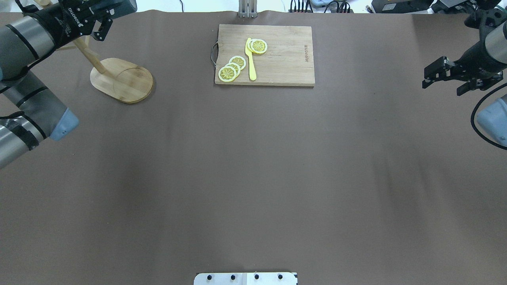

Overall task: Hang cup on storage rack
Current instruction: 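Align the mug handle over a mug-tree peg with the left gripper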

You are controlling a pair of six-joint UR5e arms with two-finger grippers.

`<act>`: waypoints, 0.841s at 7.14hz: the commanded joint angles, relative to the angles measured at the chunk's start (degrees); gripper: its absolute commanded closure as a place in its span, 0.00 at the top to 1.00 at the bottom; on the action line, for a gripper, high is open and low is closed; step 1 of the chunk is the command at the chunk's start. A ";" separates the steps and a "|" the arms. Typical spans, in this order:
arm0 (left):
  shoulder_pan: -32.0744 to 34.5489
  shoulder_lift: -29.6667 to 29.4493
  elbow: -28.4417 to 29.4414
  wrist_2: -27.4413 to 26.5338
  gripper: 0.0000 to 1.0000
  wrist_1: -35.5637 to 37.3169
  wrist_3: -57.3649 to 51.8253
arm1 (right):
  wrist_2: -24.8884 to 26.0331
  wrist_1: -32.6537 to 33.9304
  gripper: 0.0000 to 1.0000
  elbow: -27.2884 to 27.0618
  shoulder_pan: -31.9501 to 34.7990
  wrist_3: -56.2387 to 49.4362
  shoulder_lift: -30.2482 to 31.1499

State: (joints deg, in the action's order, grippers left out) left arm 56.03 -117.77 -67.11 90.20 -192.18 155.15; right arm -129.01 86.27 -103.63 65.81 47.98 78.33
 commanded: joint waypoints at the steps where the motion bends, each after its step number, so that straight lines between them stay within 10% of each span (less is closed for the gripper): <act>1: 0.05 0.61 1.36 -6.14 0.00 -4.24 12.48 | 0.16 -0.05 0.99 0.10 -0.07 0.54 -0.10; 6: -0.04 2.11 2.60 -9.17 0.00 -7.15 20.01 | 0.25 0.04 0.99 0.10 -0.33 1.59 -1.16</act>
State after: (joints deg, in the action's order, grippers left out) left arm 56.03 -115.67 -64.39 81.15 -199.20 174.82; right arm -128.77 86.28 -103.55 65.54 49.52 77.34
